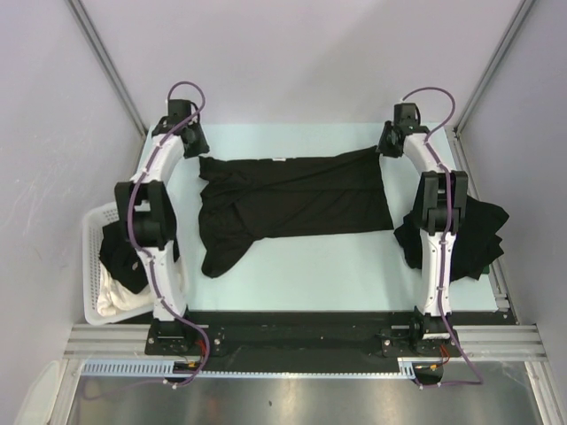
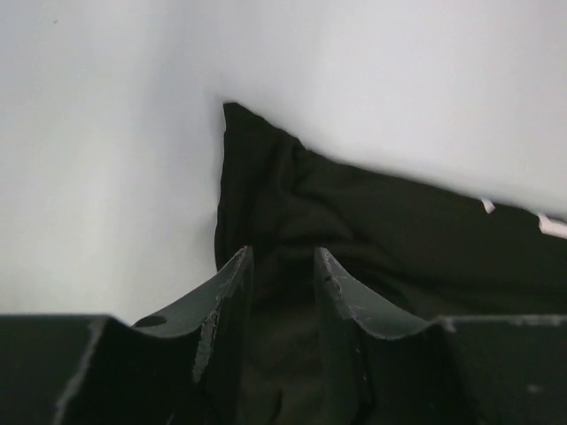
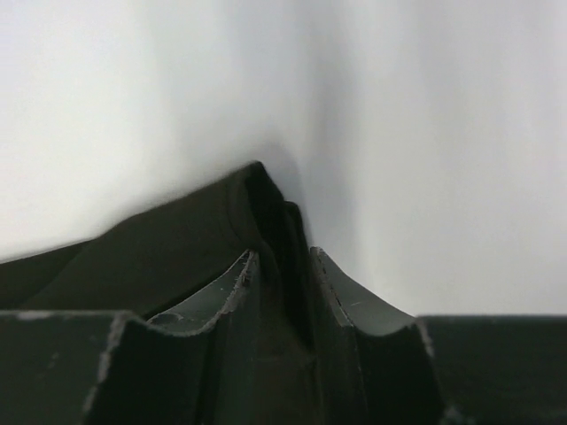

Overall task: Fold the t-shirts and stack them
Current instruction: Fold the tshirt

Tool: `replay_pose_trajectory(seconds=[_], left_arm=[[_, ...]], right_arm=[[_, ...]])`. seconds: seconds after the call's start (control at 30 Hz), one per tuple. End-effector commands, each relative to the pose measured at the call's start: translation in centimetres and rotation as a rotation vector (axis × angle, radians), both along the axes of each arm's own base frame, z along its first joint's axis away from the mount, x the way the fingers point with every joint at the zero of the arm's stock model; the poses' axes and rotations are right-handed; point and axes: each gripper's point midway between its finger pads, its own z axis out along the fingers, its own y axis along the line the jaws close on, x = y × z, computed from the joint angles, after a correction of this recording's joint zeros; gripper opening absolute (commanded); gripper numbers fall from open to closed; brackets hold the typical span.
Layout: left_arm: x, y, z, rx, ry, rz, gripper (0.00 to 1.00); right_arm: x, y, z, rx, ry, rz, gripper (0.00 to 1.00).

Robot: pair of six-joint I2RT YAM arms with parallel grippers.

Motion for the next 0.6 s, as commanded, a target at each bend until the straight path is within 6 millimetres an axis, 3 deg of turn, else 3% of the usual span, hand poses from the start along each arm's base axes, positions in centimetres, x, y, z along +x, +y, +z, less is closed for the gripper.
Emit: replay_pose_trajectory(seconds=[0.0, 0.03, 0.07, 0.13, 0.17, 0.2, 0.27, 0.3, 0.37, 0.4, 0.57], left_arm=[[-3.8, -1.2, 4.9, 0.046, -0.076, -0.035, 0.40], [-4.7, -1.3, 4.8, 0.042, -0.061, -0.031, 0.40], [-5.8, -1.5, 6.1, 0.034, -0.077, -0.032, 0.40], [-8.3, -1.9, 4.9, 0.028, -0.013, -0.037, 0.40], [-9.4, -2.3, 5.8, 0.039, -0.020, -0.035, 0.40], [-10.9, -2.4, 4.5, 0.041, 0.020, -0.034, 0.40], [-12.8, -3.2, 5.0, 0.041, 0.017, -0.037, 0.41], [-14.2, -3.3, 3.6, 0.044, 0.056, -0.037, 0.41], [-15.6, -3.6, 3.6, 0.041, 0.062, -0.034, 0.41], [-16.9, -3.8, 2.2, 0.031, 0.099, -0.040, 0.41], [-19.6, -4.8, 1.0, 0.027, 0.109, -0.065, 0.42]], right_arm=[[1.1, 0.8, 9.1, 0.009, -0.185, 0.025, 0.33], [0.9, 1.2, 9.2, 0.017, -0.182, 0.036, 0.33], [0.7, 1.2, 9.7, 0.023, -0.183, 0.037, 0.33], [0.3, 1.7, 10.0, 0.032, -0.178, 0.052, 0.33], [0.1, 1.9, 10.4, 0.037, -0.183, 0.054, 0.33], [0.0, 2.3, 10.6, 0.048, -0.190, 0.066, 0.34], [-0.3, 2.8, 10.7, 0.064, -0.188, 0.073, 0.33], [-0.2, 3.3, 11.8, 0.076, -0.223, 0.090, 0.34], [-0.3, 3.6, 12.3, 0.085, -0.233, 0.096, 0.34], [-0.3, 3.7, 12.3, 0.085, -0.232, 0.102, 0.35], [-0.9, 3.4, 12.6, 0.064, -0.200, 0.109, 0.36]])
